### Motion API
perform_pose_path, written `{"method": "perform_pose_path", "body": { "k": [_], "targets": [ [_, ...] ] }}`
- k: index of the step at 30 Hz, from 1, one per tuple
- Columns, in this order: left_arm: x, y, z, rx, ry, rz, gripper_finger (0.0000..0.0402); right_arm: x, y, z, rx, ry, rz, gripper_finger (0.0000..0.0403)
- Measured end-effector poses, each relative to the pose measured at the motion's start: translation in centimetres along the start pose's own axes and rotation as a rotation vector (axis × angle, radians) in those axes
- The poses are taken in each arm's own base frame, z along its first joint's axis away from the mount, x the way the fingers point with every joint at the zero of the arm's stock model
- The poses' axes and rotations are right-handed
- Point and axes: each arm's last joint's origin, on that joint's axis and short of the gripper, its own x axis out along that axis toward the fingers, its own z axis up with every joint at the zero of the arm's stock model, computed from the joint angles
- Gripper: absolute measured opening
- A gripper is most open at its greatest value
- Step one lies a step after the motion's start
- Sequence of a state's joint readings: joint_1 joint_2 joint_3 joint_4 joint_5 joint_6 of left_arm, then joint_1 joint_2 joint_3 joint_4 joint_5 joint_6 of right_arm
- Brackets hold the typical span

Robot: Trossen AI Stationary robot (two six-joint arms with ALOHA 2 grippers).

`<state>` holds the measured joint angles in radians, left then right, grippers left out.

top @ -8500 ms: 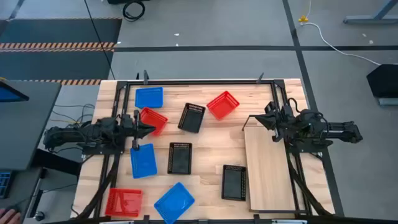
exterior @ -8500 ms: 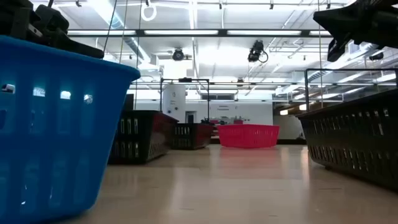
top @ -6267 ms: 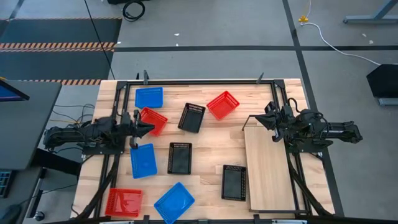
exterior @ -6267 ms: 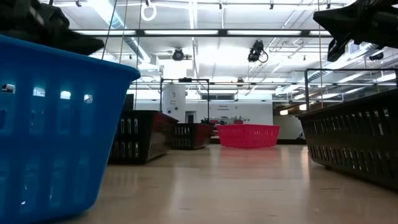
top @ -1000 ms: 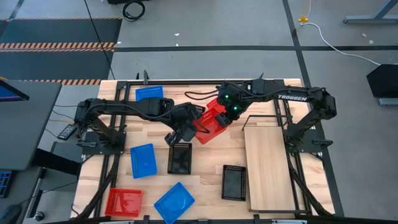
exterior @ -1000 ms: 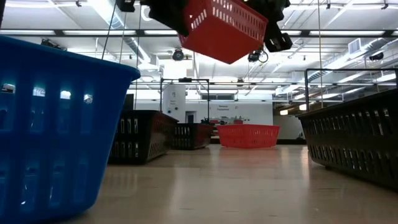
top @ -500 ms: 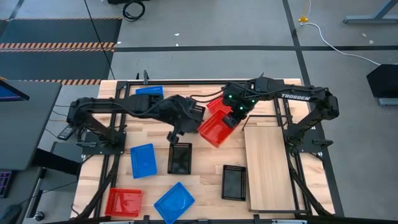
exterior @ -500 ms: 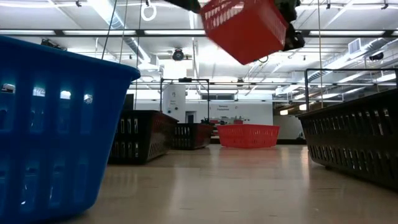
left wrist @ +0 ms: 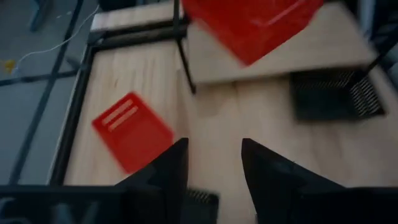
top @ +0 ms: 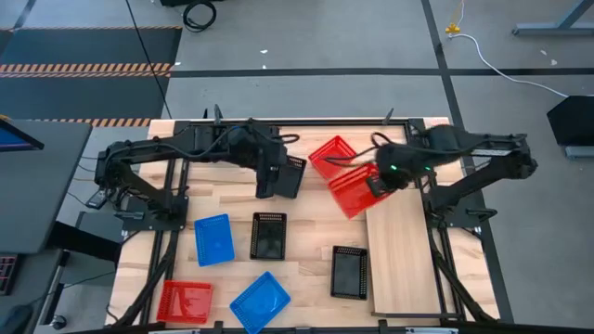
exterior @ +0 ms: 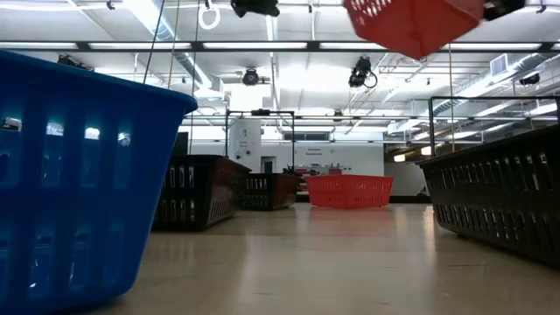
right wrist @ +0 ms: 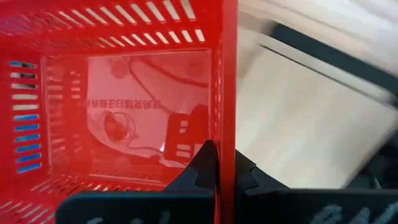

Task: Stack baskets on shelf by color
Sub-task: Put the top left red bin on the shelf

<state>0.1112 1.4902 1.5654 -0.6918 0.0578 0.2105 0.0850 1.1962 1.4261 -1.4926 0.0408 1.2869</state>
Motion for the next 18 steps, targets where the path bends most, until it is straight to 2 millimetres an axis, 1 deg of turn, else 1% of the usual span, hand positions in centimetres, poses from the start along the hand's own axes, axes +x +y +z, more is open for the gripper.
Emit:
{"method": "perform_pose_path", "body": {
  "k": [2, 7, 13, 18],
  "targets": [
    [0.0, 0.1, 0.6, -0.013, -0.065, -0.005, 0.0147, 0.4, -1.3, -1.0, 0.077, -0.008, -0.046, 0.0005],
    [-0.4, 0.1, 1.2, -0.016, -0.125, -0.002, 0.0134, 2.5, -4.7, -3.2, 0.194, 0.007, -0.158, 0.0005],
    [-0.4, 0.0, 1.2, -0.063, -0.128, -0.046, 0.0128, 5.0, -8.4, -4.5, 0.313, -0.012, -0.219, 0.0005],
    [-0.4, 0.0, 1.1, -0.118, -0.125, -0.054, 0.013, 7.2, -10.0, -5.1, 0.335, -0.005, -0.237, 0.0005]
  ]
}}
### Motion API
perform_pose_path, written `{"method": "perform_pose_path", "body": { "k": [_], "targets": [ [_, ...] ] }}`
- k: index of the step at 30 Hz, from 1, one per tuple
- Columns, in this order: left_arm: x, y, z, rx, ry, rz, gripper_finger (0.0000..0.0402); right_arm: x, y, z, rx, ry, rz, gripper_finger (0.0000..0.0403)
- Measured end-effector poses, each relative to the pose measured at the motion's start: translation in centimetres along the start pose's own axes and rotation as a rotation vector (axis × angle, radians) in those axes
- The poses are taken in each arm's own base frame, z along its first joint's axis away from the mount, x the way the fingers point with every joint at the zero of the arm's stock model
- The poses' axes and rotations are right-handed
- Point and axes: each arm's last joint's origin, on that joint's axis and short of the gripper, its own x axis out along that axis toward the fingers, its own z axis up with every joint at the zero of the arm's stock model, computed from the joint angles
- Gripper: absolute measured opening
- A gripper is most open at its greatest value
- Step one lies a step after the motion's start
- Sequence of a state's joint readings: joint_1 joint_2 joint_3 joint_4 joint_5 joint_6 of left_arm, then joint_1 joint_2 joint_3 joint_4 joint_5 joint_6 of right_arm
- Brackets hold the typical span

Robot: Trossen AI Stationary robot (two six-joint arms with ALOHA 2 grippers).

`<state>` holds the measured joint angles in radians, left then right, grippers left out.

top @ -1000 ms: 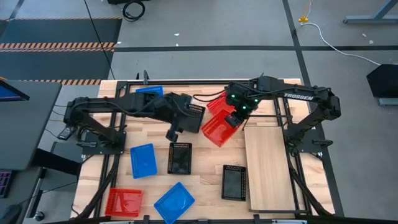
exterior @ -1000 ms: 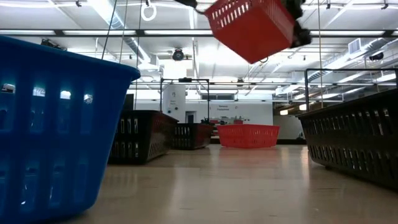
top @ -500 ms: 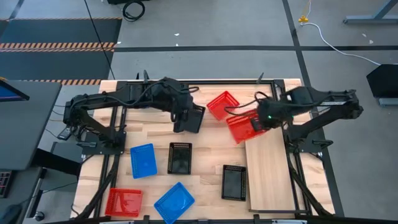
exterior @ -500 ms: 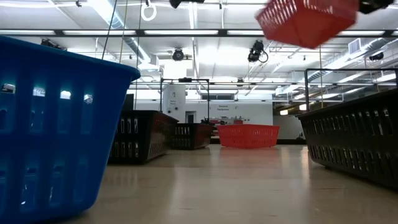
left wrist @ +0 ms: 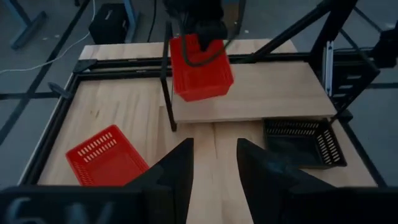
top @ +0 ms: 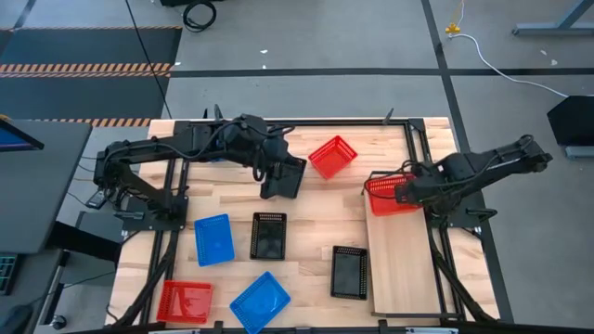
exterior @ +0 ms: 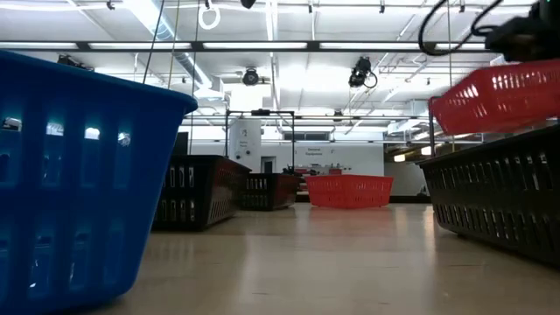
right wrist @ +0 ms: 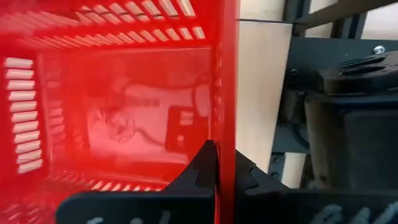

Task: Stack baskets on shelf by color
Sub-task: Put the top left red bin on the shelf, then put the top black bin on the shelf

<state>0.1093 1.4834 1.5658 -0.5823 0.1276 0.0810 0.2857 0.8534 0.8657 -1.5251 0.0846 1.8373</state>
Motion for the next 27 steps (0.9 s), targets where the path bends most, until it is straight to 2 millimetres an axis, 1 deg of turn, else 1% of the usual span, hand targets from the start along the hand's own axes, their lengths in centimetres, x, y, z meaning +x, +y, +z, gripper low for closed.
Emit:
{"method": "perform_pose_path", "body": {
  "k": [6, 7, 11, 16, 22, 27],
  "targets": [
    [0.0, -0.1, 0.0, -0.065, 0.004, -0.002, 0.013, 2.9, -0.6, -0.2, 0.025, 0.016, -0.067, 0.0009],
    [0.0, -0.1, 0.0, -0.073, 0.004, -0.003, 0.013, 3.1, -0.7, -0.2, 0.028, 0.016, -0.077, 0.0011],
    [0.0, -0.1, 0.0, -0.097, 0.005, -0.002, 0.013, 2.9, -0.5, -0.1, 0.042, -0.011, -0.063, 0.0025],
    [0.0, -0.1, 0.0, -0.096, 0.005, -0.001, 0.013, 2.9, -0.5, -0.2, 0.034, 0.003, -0.066, 0.005],
    [0.0, -0.1, -0.1, -0.097, 0.011, -0.001, 0.013, 2.9, -0.5, -0.3, 0.015, 0.033, -0.074, 0.0101],
    [0.0, -0.1, -0.5, -0.101, 0.057, -0.003, 0.013, 2.7, -0.6, -0.4, -0.017, 0.092, -0.087, 0.0146]
  ]
}}
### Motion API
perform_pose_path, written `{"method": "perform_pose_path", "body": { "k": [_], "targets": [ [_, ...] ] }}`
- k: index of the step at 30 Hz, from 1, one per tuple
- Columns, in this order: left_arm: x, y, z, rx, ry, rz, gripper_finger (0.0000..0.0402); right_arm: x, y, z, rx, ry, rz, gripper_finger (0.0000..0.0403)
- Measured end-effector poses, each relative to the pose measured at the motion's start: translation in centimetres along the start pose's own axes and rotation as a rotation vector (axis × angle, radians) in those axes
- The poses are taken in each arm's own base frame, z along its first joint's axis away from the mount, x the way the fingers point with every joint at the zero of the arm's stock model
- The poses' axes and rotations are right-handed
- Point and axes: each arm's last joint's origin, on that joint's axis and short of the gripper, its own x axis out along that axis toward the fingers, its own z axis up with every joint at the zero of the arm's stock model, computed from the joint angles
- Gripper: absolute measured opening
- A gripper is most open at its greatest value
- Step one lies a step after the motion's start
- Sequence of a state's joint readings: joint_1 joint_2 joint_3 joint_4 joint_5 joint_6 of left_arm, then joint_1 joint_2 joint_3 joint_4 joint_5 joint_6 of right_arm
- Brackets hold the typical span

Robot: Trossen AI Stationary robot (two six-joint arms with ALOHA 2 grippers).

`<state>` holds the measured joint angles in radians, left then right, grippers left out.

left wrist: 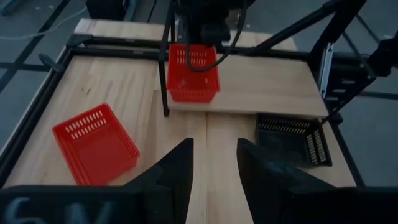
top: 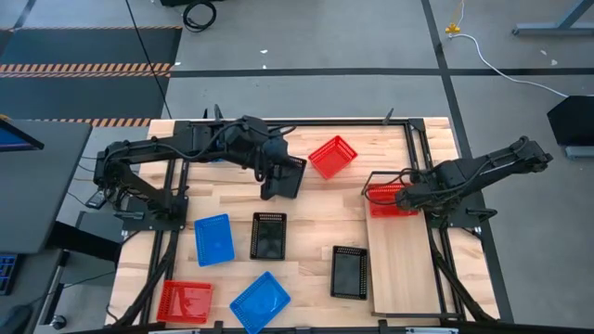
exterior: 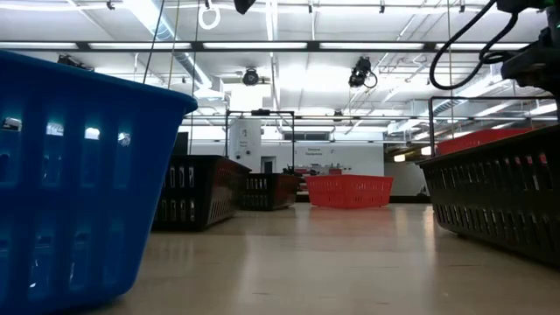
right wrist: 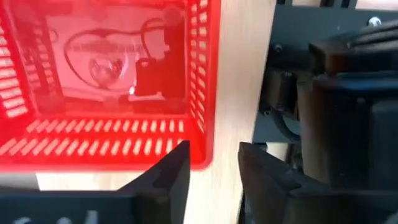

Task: Stack baskets on shelf by color
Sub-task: Put the top black bin on the shelf

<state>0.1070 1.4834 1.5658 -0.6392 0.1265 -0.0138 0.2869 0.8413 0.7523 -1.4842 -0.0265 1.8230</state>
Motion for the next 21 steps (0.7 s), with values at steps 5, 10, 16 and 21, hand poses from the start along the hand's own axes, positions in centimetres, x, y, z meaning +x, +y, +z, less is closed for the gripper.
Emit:
{"method": "perform_pose_path", "body": {
  "k": [5, 10, 16, 21],
  "targets": [
    [0.2, 0.3, -1.5, 0.05, 0.147, 0.031, 0.013, -2.0, 0.2, -0.1, -0.063, -0.021, 0.066, 0.0173],
    [2.6, 2.6, -5.6, -0.102, 0.323, 0.009, 0.0131, -5.4, 0.5, -0.2, -0.132, -0.117, 0.228, 0.0178],
    [4.7, 2.9, -10.8, -0.035, 0.497, -0.026, 0.0155, -8.8, 0.9, -0.2, -0.22, -0.246, 0.389, 0.0177],
    [6.6, 2.5, -13.2, 0.095, 0.508, -0.052, 0.0179, -9.6, 2.6, -0.7, -0.346, -0.286, 0.497, 0.0177]
  ]
}}
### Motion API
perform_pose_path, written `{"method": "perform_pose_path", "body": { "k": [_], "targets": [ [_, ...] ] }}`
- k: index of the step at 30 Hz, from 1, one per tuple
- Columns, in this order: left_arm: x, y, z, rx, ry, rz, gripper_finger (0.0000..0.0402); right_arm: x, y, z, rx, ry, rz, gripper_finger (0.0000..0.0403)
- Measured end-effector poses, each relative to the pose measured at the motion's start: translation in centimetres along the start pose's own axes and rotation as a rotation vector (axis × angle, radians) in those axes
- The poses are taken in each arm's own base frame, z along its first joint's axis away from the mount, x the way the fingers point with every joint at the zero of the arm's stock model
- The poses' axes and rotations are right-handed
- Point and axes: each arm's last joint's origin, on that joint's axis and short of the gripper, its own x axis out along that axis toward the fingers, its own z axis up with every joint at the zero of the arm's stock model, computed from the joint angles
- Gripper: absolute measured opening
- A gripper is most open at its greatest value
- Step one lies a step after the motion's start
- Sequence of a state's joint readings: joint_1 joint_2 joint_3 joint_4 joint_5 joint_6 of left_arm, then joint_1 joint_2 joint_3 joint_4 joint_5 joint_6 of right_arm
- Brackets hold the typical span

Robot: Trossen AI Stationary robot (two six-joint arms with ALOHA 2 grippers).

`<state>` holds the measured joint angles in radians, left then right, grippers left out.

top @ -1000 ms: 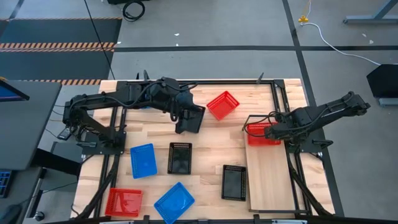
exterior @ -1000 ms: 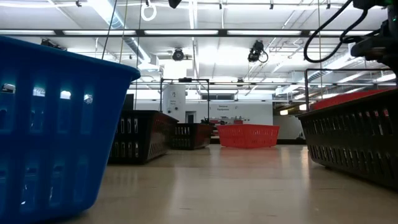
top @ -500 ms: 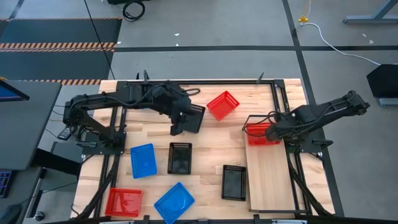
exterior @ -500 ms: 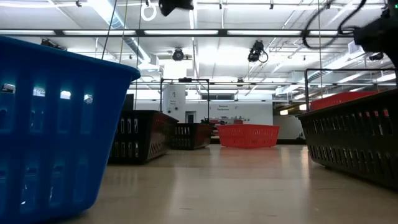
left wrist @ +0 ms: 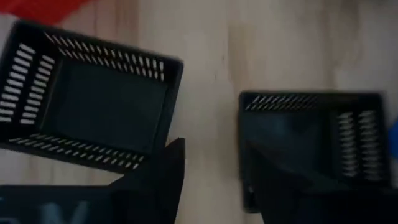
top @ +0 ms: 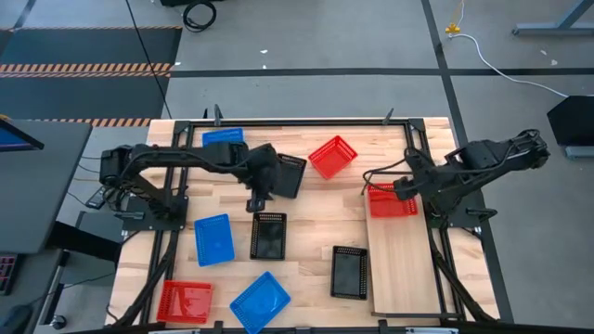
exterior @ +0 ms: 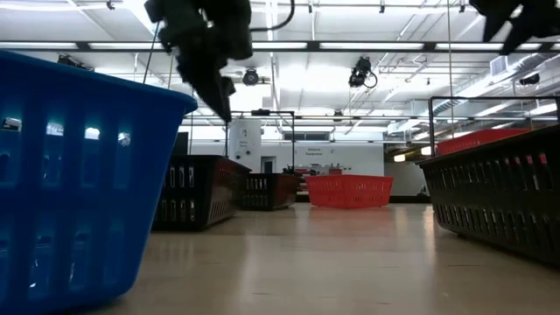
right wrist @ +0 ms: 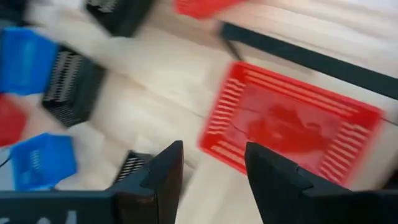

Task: Stack baskets on shelf by color
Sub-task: Put the top black bin on the shelf

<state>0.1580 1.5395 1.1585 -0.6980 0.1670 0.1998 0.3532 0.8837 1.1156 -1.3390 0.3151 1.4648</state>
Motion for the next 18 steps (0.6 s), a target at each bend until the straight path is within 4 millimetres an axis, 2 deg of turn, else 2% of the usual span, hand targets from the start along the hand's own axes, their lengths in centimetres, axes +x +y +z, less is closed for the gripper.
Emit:
{"method": "perform_pose_path", "body": {
  "k": [5, 9, 14, 18],
  "targets": [
    [2.3, -0.5, 0.1, 0.122, -0.05, 0.082, 0.0197, 0.9, 3.5, -0.1, -0.178, -0.061, 0.188, 0.0177],
    [4.4, -0.1, -0.3, 0.179, -0.022, 0.12, 0.0206, 1.5, 5.8, 0.0, -0.207, -0.107, 0.308, 0.0177],
    [6.8, 0.8, -1.0, 0.178, 0.022, 0.13, 0.021, 1.9, 7.2, 0.1, -0.154, -0.153, 0.363, 0.0177],
    [7.6, 1.4, -1.0, 0.183, 0.021, 0.136, 0.0208, 2.0, 7.8, 0.5, -0.104, -0.173, 0.404, 0.0177]
  ]
}}
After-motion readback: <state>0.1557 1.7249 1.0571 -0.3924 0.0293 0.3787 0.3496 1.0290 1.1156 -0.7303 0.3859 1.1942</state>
